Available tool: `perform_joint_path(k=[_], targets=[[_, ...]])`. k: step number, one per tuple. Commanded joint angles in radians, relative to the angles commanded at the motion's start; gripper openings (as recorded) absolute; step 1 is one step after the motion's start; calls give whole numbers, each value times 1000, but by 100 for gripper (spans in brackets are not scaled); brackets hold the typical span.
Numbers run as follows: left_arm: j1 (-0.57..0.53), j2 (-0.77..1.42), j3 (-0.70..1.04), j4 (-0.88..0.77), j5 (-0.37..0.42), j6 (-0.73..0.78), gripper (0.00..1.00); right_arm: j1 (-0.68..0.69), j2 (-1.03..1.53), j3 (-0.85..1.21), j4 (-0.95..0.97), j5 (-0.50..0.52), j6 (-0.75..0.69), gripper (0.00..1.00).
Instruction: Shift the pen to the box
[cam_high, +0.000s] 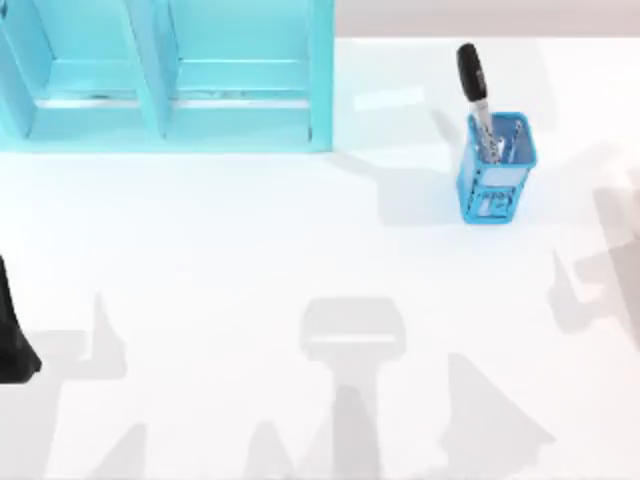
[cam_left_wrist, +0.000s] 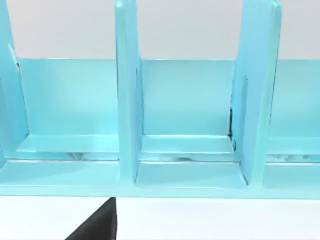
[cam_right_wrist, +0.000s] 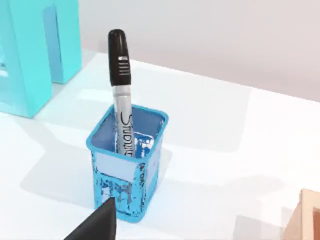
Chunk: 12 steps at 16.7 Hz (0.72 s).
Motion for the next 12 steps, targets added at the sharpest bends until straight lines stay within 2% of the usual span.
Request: perform_joint_path(k=[8, 12], targets=[[0, 0, 0, 0, 0, 0, 100, -16, 788, 502, -27, -311, -157, 100], [0, 0, 0, 0, 0, 0, 100, -13, 1082, 673, -49, -426, -223, 100]])
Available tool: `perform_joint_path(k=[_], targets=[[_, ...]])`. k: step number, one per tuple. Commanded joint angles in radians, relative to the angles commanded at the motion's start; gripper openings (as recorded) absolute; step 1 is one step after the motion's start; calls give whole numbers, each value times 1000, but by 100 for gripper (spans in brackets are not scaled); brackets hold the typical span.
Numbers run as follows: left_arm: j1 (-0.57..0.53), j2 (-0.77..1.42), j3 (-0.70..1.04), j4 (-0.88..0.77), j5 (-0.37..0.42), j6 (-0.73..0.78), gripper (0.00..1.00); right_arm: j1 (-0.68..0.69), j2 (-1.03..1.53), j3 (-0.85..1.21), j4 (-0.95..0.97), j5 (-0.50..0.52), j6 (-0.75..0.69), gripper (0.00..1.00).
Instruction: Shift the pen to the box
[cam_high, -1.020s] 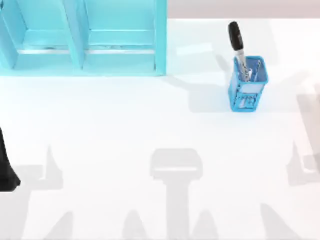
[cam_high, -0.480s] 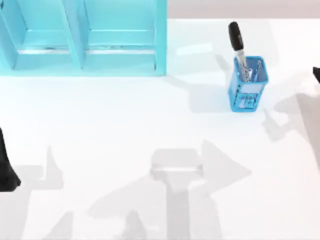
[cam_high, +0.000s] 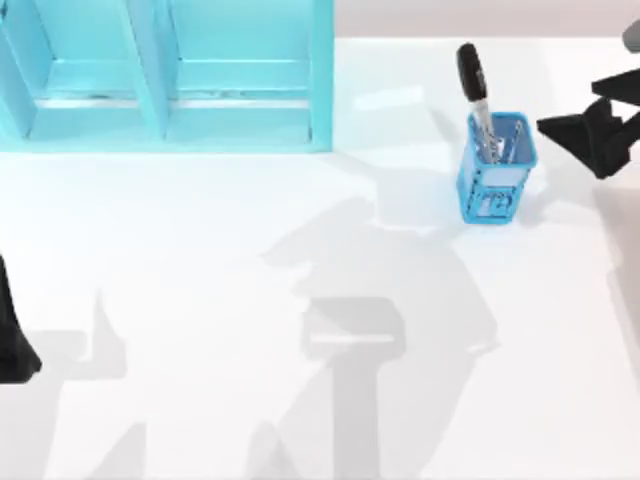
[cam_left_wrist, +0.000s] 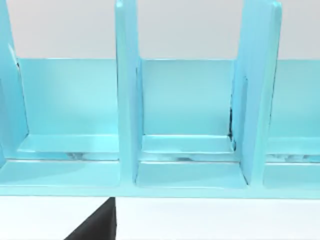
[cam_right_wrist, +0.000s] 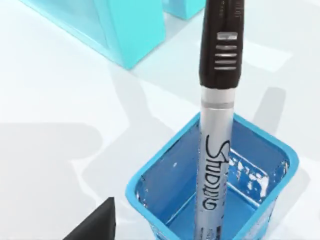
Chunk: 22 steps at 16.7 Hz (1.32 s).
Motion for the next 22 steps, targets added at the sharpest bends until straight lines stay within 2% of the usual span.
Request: perform_joint_path(k=[4, 11, 22], targets=[[0, 0, 0, 0, 0, 0, 100, 6, 148, 83, -20, -60, -39, 100], [0, 0, 0, 0, 0, 0, 100, 4, 159, 86, -20, -61, -39, 100], [0, 0, 0, 0, 0, 0, 100, 165, 432, 241, 196, 53, 109, 100]])
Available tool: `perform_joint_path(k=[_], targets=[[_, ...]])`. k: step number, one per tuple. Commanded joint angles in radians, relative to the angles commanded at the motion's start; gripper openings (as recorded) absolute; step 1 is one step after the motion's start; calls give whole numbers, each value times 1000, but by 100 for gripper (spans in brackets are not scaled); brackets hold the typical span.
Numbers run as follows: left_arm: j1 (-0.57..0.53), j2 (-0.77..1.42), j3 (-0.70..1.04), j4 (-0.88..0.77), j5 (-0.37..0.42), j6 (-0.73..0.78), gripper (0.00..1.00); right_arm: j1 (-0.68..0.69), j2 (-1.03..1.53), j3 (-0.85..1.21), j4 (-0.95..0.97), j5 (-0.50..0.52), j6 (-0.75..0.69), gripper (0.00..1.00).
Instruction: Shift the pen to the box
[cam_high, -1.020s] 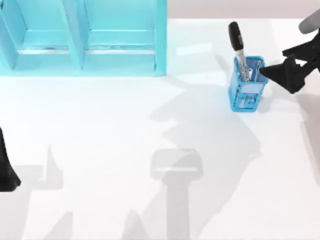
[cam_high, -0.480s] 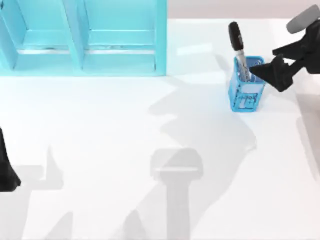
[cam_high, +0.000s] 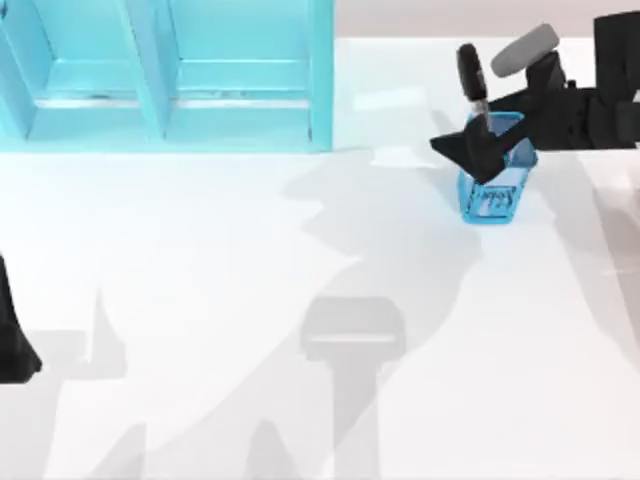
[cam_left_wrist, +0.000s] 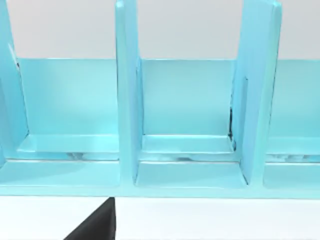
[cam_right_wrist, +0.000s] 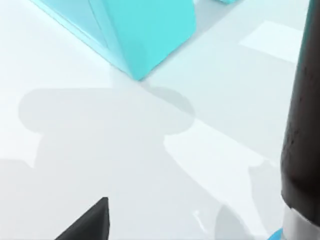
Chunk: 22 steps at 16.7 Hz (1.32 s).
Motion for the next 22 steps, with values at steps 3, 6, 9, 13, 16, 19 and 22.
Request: perform_joint_path(k=[3, 6, 9, 13, 16, 19, 22], targets=[[0, 0, 0, 0, 0, 0, 100, 0, 0, 0, 0, 0, 0, 100], [0, 0, 0, 0, 0, 0, 100, 0, 0, 0, 0, 0, 0, 77], [0, 0, 0, 0, 0, 0, 100, 0, 0, 0, 0, 0, 0, 55], [0, 0, 0, 0, 0, 0, 100, 0, 0, 0, 0, 0, 0, 25], [0, 0, 0, 0, 0, 0, 100, 0, 0, 0, 0, 0, 0, 2], [0, 0, 0, 0, 0, 0, 100, 0, 0, 0, 0, 0, 0, 0], [0, 0, 0, 0, 0, 0, 100, 0, 0, 0, 0, 0, 0, 0]])
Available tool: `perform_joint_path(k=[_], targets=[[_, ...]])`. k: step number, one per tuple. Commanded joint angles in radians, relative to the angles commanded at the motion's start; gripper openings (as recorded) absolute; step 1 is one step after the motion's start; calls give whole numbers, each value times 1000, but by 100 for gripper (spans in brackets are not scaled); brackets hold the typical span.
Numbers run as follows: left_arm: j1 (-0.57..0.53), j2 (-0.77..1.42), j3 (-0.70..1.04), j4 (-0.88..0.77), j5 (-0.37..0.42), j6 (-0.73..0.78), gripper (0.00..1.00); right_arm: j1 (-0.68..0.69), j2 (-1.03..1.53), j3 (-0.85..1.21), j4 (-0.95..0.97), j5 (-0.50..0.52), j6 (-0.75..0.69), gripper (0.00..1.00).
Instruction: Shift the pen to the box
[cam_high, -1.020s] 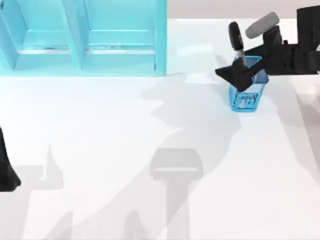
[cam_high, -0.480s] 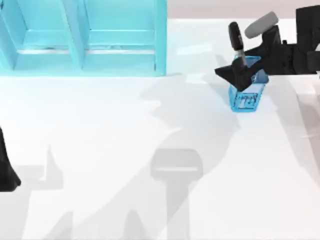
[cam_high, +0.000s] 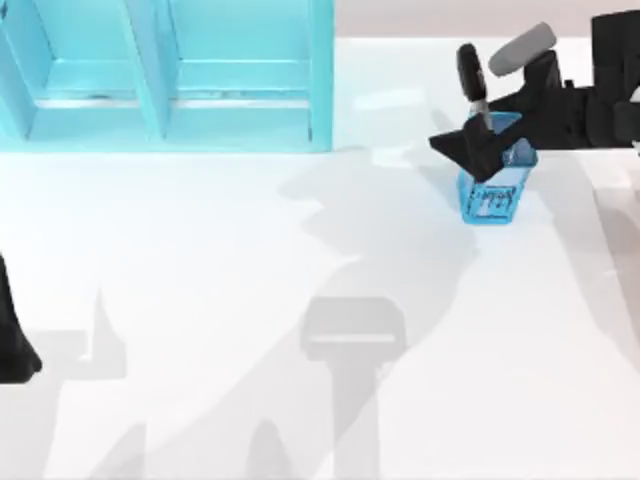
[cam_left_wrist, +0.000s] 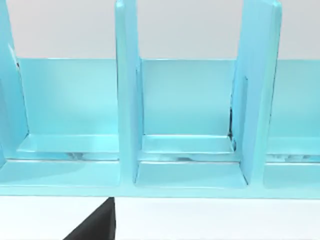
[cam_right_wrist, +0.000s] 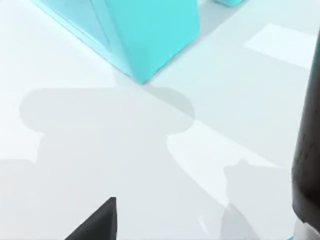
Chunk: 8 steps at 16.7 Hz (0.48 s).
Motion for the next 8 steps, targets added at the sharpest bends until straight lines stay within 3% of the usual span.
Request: perform_joint_path(k=[8], targets=[[0, 0, 0, 0, 0, 0, 100, -44, -8, 83, -114, -41, -59, 0]])
